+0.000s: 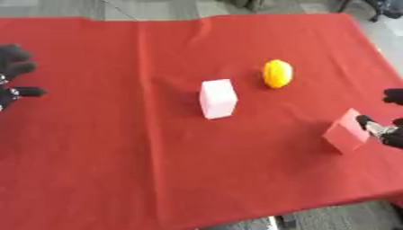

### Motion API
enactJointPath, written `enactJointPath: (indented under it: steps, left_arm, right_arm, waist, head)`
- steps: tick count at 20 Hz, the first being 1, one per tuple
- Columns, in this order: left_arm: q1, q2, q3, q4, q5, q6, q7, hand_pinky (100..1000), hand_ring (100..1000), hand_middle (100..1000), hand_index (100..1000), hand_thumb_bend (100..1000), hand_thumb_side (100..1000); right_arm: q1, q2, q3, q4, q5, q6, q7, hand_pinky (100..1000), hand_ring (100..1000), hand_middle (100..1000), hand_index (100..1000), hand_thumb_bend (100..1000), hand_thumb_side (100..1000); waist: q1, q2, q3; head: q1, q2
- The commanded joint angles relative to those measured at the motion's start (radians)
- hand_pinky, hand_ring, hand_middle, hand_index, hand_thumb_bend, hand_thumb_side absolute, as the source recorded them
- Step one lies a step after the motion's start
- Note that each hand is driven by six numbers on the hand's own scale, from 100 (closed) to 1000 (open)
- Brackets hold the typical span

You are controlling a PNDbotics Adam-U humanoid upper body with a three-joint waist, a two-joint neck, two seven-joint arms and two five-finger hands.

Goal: Pick up the objects with one hand, pass them to the other hand, and then place them into the box on the other side of the table.

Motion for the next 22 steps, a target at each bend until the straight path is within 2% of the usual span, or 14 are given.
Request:
enactJointPath:
  steps: [1,8,13,16,17,22]
  left_arm:
    - [-0.004,0.023,0.008,-0.018,-0.008,-0.004,0.000,667,842,769,825,100,789]
    - [0.000,0.022,0.004,-0.018,-0.010,0.002,-0.002,667,842,769,823,100,795]
    - [0.001,0.022,0.003,-0.018,-0.012,0.003,-0.003,666,842,769,822,100,797]
    - [0.002,0.021,0.003,-0.018,-0.013,0.004,-0.003,666,842,769,822,100,798]
    - [0.002,0.021,0.003,-0.018,-0.013,0.004,-0.003,666,843,769,822,100,801]
    - [-0.001,0.018,-0.001,-0.018,-0.013,0.006,-0.007,667,843,770,822,100,800]
  right_arm:
    - [-0.013,-0.051,-0.006,-0.011,-0.014,0.012,0.033,709,928,777,843,458,220]
    - [-0.044,-0.080,-0.009,-0.011,-0.018,0.072,0.053,727,913,766,835,580,103]
    - [-0.047,-0.082,-0.013,-0.011,0.012,0.127,0.043,739,913,768,840,645,100]
    - [-0.047,-0.079,-0.011,-0.011,0.025,0.140,0.040,742,914,770,842,633,100]
    - [-0.047,-0.079,-0.011,-0.011,0.027,0.143,0.040,747,917,773,845,544,161]
    - [-0.051,-0.078,0.013,-0.011,0.027,0.165,0.029,750,918,774,845,523,188]
  waist:
    - [0.002,-0.011,-0.002]
    - [-0.001,-0.010,-0.004]
    - [-0.002,-0.007,-0.002]
    - [-0.002,-0.006,-0.002]
    - [-0.002,-0.006,-0.001]
    - [-0.001,-0.004,0.003]
  head:
    - [-0.003,0.000]
    - [-0.010,0.001]
    - [-0.011,-0.003]
    - [-0.012,-0.001]
    - [-0.012,-0.001]
    - [-0.017,-0.002]
